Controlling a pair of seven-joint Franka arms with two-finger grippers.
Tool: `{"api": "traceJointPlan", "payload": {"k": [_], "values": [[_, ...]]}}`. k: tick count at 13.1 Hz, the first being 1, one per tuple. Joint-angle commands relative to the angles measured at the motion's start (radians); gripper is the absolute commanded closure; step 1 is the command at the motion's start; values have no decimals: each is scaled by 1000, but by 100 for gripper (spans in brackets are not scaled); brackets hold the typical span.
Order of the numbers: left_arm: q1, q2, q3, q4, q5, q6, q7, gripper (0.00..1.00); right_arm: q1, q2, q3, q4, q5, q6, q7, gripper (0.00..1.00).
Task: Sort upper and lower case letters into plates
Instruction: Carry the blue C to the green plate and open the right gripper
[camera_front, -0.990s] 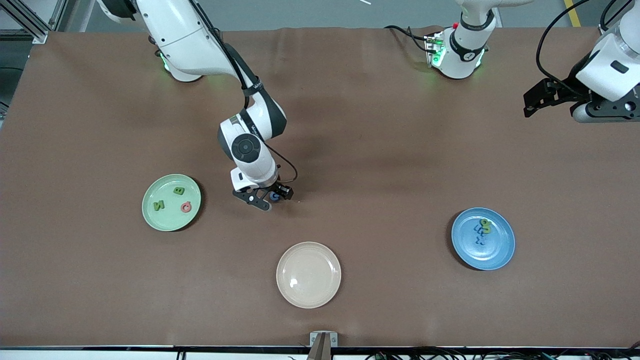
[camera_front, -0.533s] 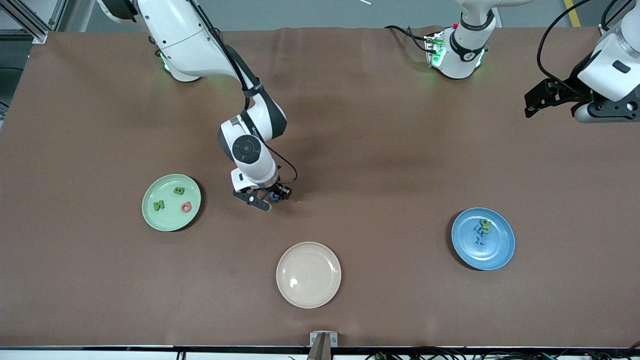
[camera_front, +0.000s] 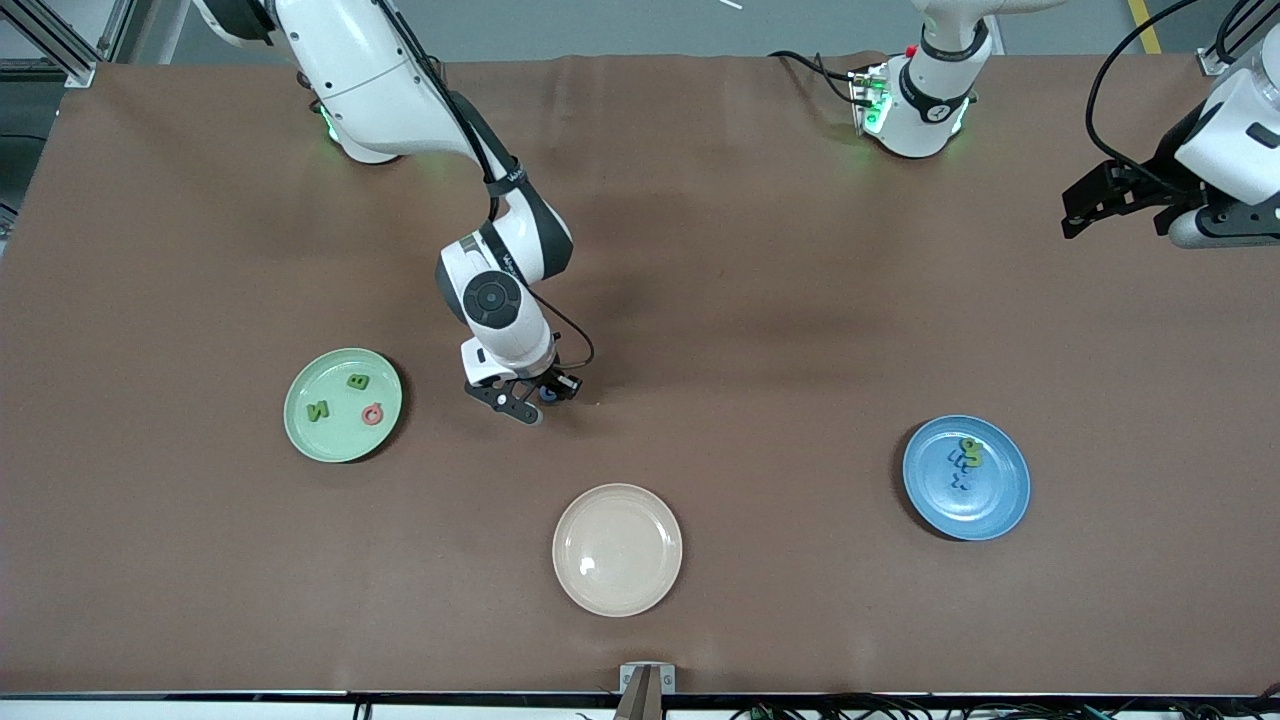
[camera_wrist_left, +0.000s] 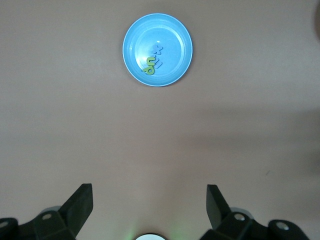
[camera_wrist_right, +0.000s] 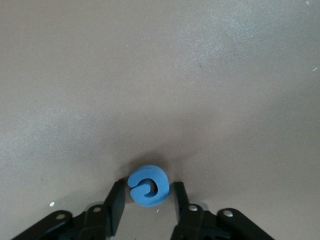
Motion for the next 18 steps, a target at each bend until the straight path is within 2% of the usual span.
{"api": "traceJointPlan", "payload": {"k": [1,3,4,7,10,14,18], "values": [[7,-12,-1,-12,-6,11,6,0,4,16,-9,19,-23,12,21,70],[7,-12,-1,-12,-6,9,6,0,-2,14,-9,22,-26,5,21,94],[7,-12,-1,-12,-5,9,6,0,-5,11,-11,24,-28,0,18,99],[7,-12,-1,-15,-5,9,6,0,-61,-18,-14,13,-26,-46,-91,100],[7,-12,-1,-15,-5,9,6,0,-172,-113,-14,-16,-26,-167,-288,100],[7,-12,-1,-15,-5,9,12,0,-342,-196,-14,-132,-26,-155,-609,100],[5,-11,-3,-15,-5,9,10,0,-511,-193,-12,-151,-26,-126,-905,100]]}}
